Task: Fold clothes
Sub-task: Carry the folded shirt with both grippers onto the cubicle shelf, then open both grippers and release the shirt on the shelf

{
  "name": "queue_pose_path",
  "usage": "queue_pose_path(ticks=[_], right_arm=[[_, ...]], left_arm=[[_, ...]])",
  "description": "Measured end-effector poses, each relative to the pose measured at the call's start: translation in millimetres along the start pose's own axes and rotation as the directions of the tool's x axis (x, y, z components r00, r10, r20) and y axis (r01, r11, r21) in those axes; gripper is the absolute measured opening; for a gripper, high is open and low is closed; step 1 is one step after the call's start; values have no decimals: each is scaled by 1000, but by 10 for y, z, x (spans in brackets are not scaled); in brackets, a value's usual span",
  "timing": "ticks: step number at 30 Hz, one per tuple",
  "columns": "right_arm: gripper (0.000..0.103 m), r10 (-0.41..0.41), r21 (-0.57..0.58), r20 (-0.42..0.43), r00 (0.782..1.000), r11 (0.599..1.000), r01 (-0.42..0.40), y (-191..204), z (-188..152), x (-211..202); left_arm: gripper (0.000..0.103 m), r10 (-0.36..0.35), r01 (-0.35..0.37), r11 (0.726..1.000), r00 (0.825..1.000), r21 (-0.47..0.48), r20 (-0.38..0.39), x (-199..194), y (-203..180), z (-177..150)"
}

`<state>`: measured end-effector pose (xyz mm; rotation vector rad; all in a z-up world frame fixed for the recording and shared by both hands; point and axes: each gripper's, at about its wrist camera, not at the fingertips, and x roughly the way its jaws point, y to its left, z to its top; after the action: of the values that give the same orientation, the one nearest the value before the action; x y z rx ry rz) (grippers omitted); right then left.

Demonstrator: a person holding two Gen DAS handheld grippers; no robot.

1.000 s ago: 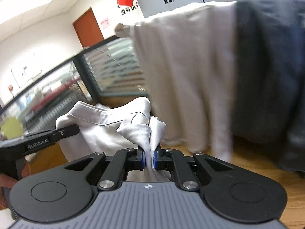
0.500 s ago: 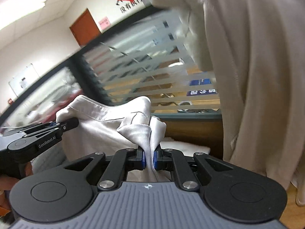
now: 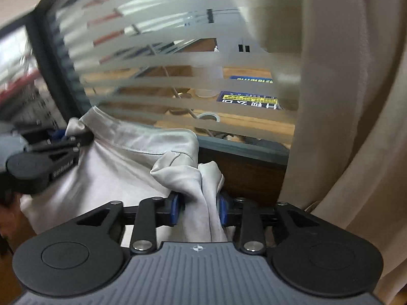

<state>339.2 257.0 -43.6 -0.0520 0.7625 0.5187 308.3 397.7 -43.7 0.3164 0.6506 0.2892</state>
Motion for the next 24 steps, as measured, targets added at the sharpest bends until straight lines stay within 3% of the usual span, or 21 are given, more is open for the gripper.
queue_pose_path(ticks=[4,6,9,14,15,17,20,24], right_arm=[[48,-60,-93,22,998,994,61,62,11,-148],[49,-82,-130,47,996,988,87,94,6,-261],[49,-95,-167,101,990,980,111,160,29,-435],[48,-51,-205,138,989,976,79,214,106,-436],[46,-38,-211,134,990,975,66,218,107,-396],[29,-14,-221,122,992,974,41,223,102,-301],[21,10,-230,92,996,973,12,226,67,-114],[19,11,-230,31,999,973,-3,173,-51,181]], left_arm=[[32,33,-32,999,999,-12,33,-188,35,-11],[32,54,-53,998,997,-24,54,-321,52,-26],[31,14,-9,998,997,-63,71,-489,62,-42],[28,-62,62,998,997,-6,35,-373,-105,-98],[27,-65,65,998,998,-5,14,-303,-112,-108],[26,-69,69,998,997,-11,-22,-167,-104,-129],[26,-73,71,997,995,-32,-66,24,-69,-165],[26,-84,80,995,992,-53,-89,174,-44,-181]])
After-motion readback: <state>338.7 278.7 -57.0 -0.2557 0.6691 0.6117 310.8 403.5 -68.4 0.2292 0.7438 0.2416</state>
